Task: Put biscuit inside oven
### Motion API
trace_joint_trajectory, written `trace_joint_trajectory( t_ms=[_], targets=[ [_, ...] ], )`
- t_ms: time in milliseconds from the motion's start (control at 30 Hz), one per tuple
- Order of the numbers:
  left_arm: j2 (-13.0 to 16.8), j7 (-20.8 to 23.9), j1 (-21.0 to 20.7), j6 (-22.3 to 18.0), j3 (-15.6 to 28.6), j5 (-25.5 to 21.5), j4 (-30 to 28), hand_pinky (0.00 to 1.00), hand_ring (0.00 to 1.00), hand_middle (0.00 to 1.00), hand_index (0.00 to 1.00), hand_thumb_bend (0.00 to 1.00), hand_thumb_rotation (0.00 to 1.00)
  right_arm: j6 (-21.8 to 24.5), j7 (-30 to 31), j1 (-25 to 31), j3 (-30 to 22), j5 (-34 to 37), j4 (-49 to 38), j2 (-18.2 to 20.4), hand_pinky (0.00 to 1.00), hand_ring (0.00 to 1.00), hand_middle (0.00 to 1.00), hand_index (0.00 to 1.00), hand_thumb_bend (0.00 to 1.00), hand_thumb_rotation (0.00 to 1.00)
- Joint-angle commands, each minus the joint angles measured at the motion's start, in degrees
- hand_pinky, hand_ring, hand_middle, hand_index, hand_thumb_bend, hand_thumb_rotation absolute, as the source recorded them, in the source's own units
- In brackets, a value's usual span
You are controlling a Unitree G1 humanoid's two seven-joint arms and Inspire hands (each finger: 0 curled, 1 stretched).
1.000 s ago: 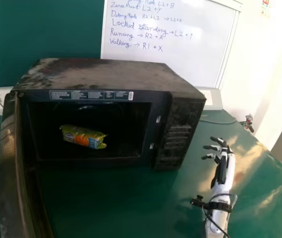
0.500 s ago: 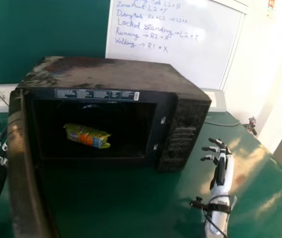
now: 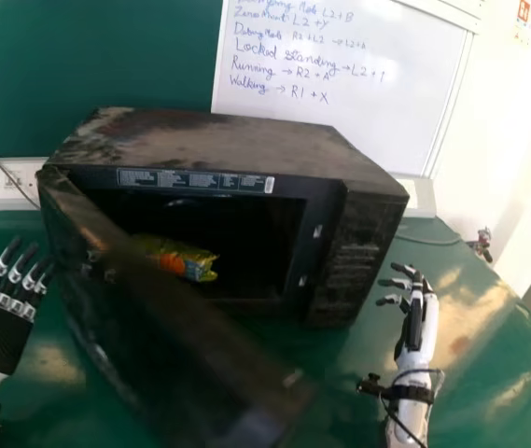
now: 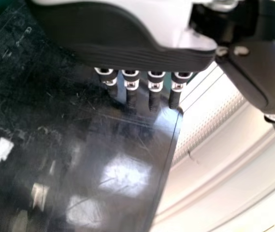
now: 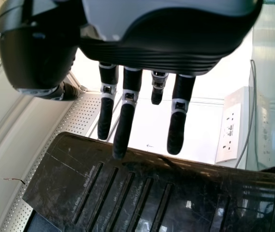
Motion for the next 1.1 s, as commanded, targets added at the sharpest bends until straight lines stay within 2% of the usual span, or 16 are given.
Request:
trace_joint_trajectory(
  t_ms=[0, 467, 633, 700, 800, 867, 1067],
  targets=[
    [-1.0, -2.3, -1.1, -0.5, -2.3, 1.8, 1.2, 0.11, 0.31, 0.39, 0.44, 0.0, 0.0, 0.0, -0.6, 3.5, 0.6, -0.8, 2.3, 3.5, 0.31, 0.36, 0.43, 0.62, 0.45, 0.68],
    [-1.0, -3.8, -1.8, -4.3, -3.8, 4.9, 2.2, 0.1, 0.31, 0.39, 0.49, 0.0, 0.0, 0.3, -0.9, 3.5, 0.4, -0.9, 2.2, 3.7, 0.31, 0.36, 0.43, 0.62, 0.45, 0.69],
    [-0.6, -2.4, -1.0, -4.5, -4.7, 7.1, 1.7, 0.09, 0.32, 0.42, 0.51, 0.0, 0.0, 0.0, -0.2, 3.5, 0.3, -0.4, 2.4, 3.8, 0.31, 0.36, 0.43, 0.62, 0.48, 0.7],
    [-0.3, -1.4, -0.4, -4.6, -5.1, 8.3, 0.9, 0.08, 0.33, 0.46, 0.54, 0.0, 0.0, 0.0, -0.4, 3.5, 0.3, -0.6, 2.4, 3.7, 0.31, 0.36, 0.43, 0.62, 0.46, 0.69],
    [-0.4, 0.7, 0.1, -6.9, -5.5, 11.0, 0.0, 0.05, 0.31, 0.53, 0.61, 0.0, 0.0, 0.1, -0.4, 3.4, 0.2, -0.5, 2.4, 3.8, 0.31, 0.36, 0.43, 0.62, 0.46, 0.69],
    [-0.6, 2.5, 0.4, -8.4, -5.8, 12.7, -0.7, 0.06, 0.34, 0.61, 0.65, 0.0, 0.0, 0.1, -0.3, 3.4, 0.2, -0.3, 2.3, 3.9, 0.31, 0.35, 0.43, 0.62, 0.45, 0.69],
    [-0.7, 6.8, 1.7, -7.9, -6.9, 14.1, -3.0, 0.04, 0.42, 0.79, 0.76, 0.0, 0.0, 0.0, -0.4, 3.4, 0.2, -0.6, 2.4, 3.8, 0.31, 0.35, 0.43, 0.62, 0.44, 0.68]
  ],
)
